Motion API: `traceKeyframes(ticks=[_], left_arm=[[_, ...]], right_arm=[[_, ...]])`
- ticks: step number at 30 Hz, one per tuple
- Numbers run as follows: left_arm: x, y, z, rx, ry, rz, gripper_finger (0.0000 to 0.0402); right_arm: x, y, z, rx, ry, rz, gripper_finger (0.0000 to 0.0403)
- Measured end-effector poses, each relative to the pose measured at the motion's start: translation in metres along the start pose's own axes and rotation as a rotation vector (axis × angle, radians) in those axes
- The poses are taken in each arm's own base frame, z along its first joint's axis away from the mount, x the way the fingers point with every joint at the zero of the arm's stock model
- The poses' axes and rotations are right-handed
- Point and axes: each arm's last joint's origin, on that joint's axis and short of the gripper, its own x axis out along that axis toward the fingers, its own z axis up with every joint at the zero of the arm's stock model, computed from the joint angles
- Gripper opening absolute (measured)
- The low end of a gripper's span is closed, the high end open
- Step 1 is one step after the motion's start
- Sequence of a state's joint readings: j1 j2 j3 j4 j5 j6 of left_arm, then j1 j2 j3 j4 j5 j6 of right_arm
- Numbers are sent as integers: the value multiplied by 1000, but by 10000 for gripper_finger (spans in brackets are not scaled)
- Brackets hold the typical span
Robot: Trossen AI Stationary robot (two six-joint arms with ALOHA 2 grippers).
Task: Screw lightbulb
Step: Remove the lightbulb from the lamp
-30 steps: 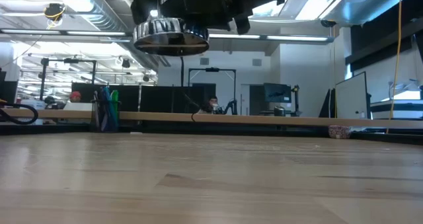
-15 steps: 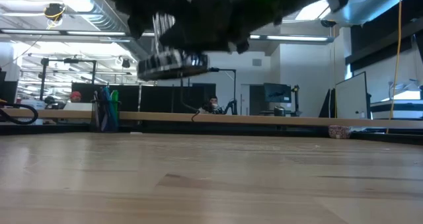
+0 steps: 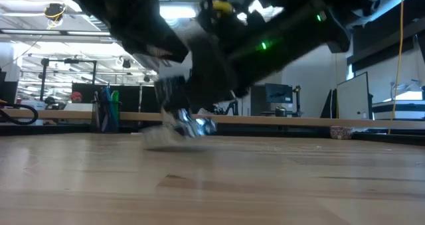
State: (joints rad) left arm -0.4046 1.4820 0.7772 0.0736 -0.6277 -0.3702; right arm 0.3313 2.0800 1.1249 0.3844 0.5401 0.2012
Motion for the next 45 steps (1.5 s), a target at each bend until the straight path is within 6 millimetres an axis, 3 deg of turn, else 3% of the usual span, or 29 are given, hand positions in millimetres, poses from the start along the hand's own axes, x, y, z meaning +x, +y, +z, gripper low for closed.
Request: traceKeyframes(ticks=[8,13,18,22,29,33,38,45], left_arm=[[1,0,0,12,7,-9,118],[-2,2,0,15,15,-9,118],[-21,13,9,-2,41,28,118],[-40,35,9,-77,124,102,118],[-60,77,-14,-251,375,401,118],[-56,97,-40,-298,466,566,118],[-48,111,-71,-333,527,605,118],[-41,124,-91,-338,542,630,135]], right_arm=[[0,1,3,14,-20,16,163],[0,1,2,9,-15,12,163],[0,1,4,16,-23,5,163],[0,1,4,19,-26,5,163],[0,1,5,26,-28,4,163],[-1,1,6,29,-33,-3,163],[-1,1,6,30,-32,-3,163],[-1,1,6,30,-32,-4,163]])
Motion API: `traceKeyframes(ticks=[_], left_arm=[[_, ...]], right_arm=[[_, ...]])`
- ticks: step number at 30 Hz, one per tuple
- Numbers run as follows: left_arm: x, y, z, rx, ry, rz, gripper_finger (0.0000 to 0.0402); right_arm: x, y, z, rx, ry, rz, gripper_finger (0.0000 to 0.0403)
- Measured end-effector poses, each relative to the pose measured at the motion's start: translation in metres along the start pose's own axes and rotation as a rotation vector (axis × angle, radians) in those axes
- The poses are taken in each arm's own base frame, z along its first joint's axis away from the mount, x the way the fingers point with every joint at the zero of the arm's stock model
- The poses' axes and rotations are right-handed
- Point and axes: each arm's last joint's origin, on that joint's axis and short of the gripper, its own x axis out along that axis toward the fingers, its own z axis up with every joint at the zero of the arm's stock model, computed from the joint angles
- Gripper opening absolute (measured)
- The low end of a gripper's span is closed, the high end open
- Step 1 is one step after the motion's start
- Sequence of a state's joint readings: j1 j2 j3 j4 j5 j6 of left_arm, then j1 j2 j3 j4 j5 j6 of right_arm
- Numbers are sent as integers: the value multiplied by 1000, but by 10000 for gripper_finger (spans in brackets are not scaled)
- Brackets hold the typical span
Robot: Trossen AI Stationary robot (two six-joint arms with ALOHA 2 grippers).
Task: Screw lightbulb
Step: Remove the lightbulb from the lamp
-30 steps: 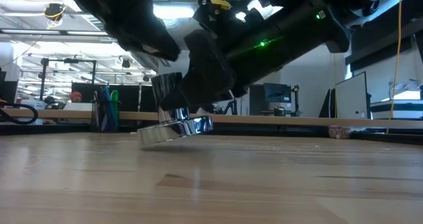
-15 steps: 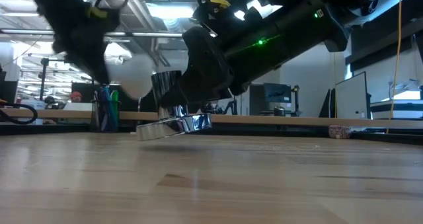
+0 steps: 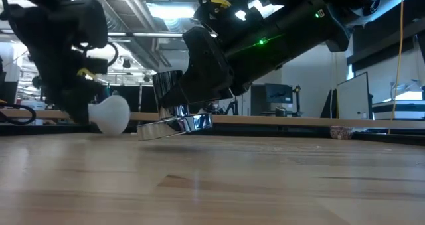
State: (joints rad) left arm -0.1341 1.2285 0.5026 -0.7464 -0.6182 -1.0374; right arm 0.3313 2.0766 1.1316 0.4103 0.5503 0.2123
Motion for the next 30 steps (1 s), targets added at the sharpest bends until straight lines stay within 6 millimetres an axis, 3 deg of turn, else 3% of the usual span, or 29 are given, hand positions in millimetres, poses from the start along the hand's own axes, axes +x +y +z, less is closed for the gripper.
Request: traceKeyframes(ticks=[5,10,15,19,25,30], left_arm=[[5,2,-2,3,15,-8,183],[5,1,-3,5,45,-26,206],[2,-1,-2,33,91,-67,214],[-2,-5,3,44,81,-91,212],[-7,-8,3,80,71,-110,203],[-10,-8,3,85,59,-131,202]], right_arm=[[0,0,0,0,0,0,163],[0,0,1,0,0,0,163],[2,-2,-2,26,14,-5,163],[14,-4,-16,77,50,15,163],[20,-12,-15,121,57,10,165],[19,-14,-20,142,86,-14,276]])
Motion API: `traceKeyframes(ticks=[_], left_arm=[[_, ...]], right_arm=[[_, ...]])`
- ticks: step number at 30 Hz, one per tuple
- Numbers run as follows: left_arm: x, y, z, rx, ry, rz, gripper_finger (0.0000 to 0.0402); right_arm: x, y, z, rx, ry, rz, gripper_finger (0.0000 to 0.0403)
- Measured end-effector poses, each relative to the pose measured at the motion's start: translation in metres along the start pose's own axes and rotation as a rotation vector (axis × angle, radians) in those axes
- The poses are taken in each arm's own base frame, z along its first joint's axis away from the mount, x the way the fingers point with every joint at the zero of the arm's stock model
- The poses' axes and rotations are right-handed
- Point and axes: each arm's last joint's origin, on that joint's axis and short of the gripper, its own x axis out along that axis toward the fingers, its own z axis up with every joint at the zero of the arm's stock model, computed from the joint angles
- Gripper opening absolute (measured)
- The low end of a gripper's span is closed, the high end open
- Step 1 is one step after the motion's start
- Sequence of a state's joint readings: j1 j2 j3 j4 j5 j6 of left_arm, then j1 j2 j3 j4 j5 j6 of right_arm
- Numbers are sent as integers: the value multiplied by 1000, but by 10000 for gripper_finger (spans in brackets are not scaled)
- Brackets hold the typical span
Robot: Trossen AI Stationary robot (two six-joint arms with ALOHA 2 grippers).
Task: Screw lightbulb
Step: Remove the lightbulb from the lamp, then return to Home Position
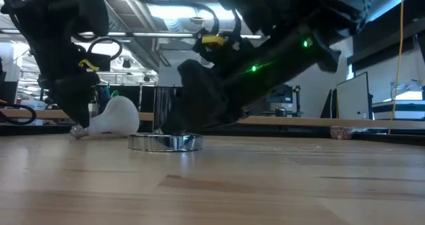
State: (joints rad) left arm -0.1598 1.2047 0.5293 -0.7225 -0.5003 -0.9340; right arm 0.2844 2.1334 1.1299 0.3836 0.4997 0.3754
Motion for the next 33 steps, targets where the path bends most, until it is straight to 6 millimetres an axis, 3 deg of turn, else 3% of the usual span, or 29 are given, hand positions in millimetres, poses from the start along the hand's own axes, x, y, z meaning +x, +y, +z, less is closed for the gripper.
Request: traceKeyframes(ticks=[3,7,13,16,20,25,30,33], left_arm=[[-6,1,0,-8,-20,-31,200],[-21,4,1,11,-47,-109,194],[-61,6,16,92,-169,-291,184],[-84,7,28,216,-345,-416,182],[-111,20,36,328,-591,-507,182],[-126,42,37,267,-705,-526,182],[-129,46,37,346,-758,-510,182],[-133,45,41,384,-818,-530,182]], right_arm=[[-11,-1,11,-12,26,4,339],[-41,-7,38,-24,72,7,377],[-97,-20,90,-14,-18,-8,381],[-120,-28,112,-109,-110,-54,380],[-154,-43,135,-81,-180,-67,380],[-186,-72,144,-60,-280,49,380],[-187,-117,126,-8,-289,177,380],[-190,-140,112,56,-383,323,380]])
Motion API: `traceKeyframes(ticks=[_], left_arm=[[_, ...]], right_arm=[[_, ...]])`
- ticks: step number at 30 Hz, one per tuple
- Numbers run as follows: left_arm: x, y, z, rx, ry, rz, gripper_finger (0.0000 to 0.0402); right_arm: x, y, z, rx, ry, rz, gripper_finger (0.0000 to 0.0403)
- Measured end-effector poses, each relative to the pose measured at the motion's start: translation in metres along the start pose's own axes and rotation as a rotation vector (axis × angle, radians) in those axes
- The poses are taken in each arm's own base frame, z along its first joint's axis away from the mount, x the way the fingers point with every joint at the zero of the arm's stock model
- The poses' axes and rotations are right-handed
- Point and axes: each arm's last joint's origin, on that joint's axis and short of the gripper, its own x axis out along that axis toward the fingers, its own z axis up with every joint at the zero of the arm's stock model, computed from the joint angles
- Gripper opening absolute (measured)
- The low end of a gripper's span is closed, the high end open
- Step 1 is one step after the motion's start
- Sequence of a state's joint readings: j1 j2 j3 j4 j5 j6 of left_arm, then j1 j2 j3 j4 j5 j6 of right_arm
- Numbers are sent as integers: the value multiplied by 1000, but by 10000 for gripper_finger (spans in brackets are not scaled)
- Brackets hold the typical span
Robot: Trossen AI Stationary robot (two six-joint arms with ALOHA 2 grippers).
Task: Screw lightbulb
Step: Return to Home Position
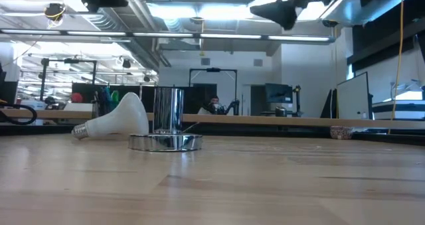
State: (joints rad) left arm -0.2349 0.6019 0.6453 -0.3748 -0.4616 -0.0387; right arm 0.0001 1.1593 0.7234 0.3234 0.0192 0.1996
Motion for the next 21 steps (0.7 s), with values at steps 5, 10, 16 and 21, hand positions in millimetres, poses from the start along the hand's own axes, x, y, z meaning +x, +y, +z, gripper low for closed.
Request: traceKeyframes(ticks=[5,10,16,21], left_arm=[[1,-2,4,78,-41,-259,182],[1,-2,3,69,-36,-320,182],[12,-2,-27,16,-68,-295,182],[5,4,-50,-30,-122,-273,182]], right_arm=[[-25,-22,-26,32,-143,123,380],[-36,-30,-43,39,-134,40,380],[-36,-30,-50,84,-62,54,380],[-50,-29,-56,17,-86,110,380]])
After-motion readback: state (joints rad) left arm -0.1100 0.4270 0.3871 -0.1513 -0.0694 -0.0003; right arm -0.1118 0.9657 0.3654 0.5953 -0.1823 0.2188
